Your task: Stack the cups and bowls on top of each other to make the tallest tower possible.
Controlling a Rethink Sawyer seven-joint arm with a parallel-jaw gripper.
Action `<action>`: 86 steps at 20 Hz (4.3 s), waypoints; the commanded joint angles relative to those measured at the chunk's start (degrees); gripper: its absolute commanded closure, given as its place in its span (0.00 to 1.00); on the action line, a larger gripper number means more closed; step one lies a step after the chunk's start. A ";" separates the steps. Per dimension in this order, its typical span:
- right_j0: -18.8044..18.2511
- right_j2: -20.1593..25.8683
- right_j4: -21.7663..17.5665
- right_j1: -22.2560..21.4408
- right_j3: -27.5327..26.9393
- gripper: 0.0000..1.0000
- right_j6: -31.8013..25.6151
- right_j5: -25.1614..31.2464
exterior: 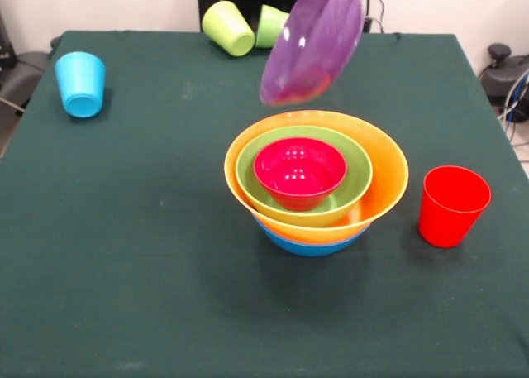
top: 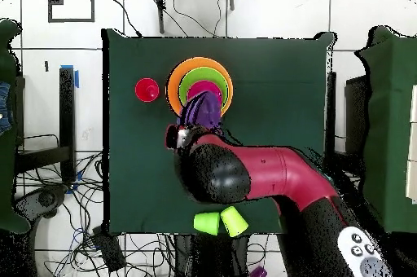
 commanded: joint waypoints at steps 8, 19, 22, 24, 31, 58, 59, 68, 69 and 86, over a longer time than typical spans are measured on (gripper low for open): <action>7.88 -2.22 2.76 -0.07 -16.49 1.00 2.83 10.81; 11.42 -7.28 -2.55 11.92 -21.99 1.00 1.08 2.25; 13.76 -10.68 -5.46 13.77 -23.50 1.00 2.31 3.02; 15.40 -12.87 -7.15 14.80 -24.85 1.00 3.02 4.21; 25.47 -27.80 -18.27 19.02 -34.19 1.00 9.55 10.02; 35.12 -41.35 -27.13 20.93 -43.74 0.00 2.89 22.24; 35.44 -41.54 -27.20 21.09 -44.00 0.00 2.91 22.06; 36.69 -43.11 -24.70 22.43 -45.28 0.00 4.96 22.36; 36.85 -43.31 -24.61 22.54 -45.40 0.00 4.99 22.31; 39.36 -45.87 -21.63 22.60 -43.60 0.00 9.13 15.75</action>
